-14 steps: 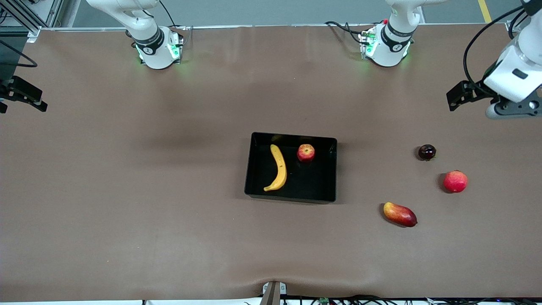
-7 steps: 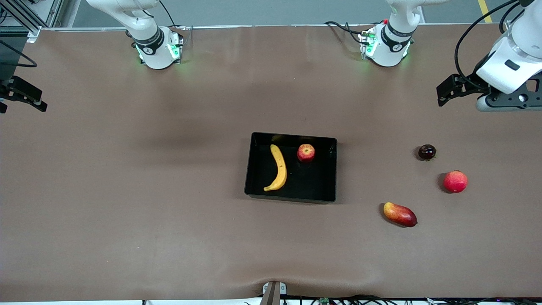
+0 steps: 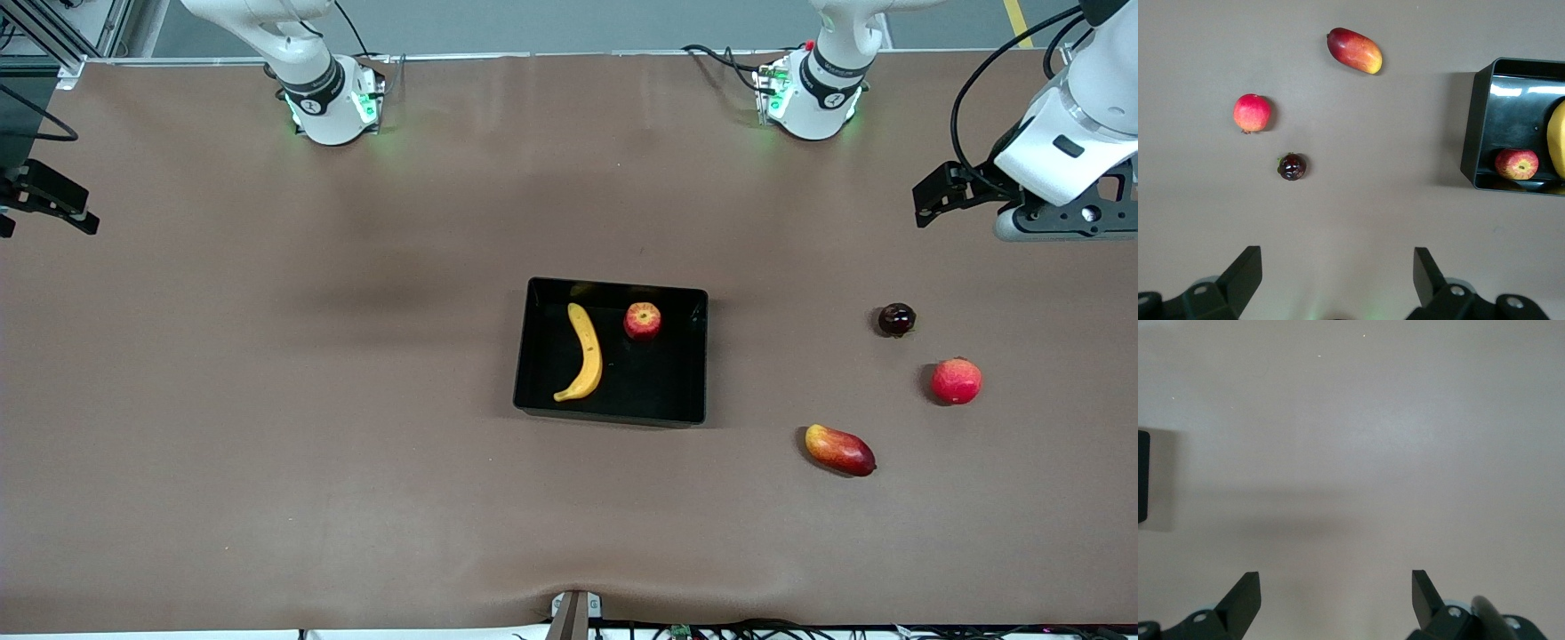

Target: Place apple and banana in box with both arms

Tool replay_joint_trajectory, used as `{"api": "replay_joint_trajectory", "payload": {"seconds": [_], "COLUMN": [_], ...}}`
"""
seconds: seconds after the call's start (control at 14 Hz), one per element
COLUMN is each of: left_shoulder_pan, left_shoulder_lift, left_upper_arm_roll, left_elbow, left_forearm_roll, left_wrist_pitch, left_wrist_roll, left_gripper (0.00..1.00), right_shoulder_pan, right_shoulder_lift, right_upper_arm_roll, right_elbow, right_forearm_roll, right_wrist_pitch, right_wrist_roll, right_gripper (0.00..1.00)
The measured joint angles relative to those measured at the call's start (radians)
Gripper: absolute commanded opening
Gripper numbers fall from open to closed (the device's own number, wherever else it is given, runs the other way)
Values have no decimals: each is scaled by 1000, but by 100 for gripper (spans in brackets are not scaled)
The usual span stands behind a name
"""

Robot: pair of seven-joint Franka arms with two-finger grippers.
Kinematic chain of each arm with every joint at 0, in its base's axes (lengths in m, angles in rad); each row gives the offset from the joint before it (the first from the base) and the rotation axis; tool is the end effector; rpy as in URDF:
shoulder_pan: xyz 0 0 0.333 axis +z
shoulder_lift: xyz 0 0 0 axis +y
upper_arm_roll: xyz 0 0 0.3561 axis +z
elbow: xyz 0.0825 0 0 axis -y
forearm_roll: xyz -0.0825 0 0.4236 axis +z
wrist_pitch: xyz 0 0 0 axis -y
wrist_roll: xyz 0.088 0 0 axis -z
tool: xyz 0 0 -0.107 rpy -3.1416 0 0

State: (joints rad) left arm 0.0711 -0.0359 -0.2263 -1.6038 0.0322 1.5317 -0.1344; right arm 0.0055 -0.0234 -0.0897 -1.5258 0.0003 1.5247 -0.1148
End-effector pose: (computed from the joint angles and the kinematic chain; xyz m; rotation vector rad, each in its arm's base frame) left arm 0.5706 -0.0883 0.6650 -3.0959 0.0307 0.0479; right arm 0.5794 -0.0496 0.6971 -3.1409 -0.0481 -0.0351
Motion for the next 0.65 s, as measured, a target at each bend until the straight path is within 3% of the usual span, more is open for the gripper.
{"api": "replay_joint_trajectory", "payload": {"seconds": [0.65], "left_shoulder_pan": [0], "left_shoulder_lift": [-1], "left_upper_arm_roll": [9], "left_elbow": [11], "left_forearm_roll": [0], "left_wrist_pitch": [0], "left_wrist_roll": [0], "left_gripper": [100], "right_shoulder_pan": [-1], "right_shoulder_lift": [0], "right_upper_arm_roll": [-1], "right_elbow": [0], "right_forearm_roll": [-1], "right_wrist_pitch": [0], "right_wrist_roll": [0], "right_gripper": [100]}}
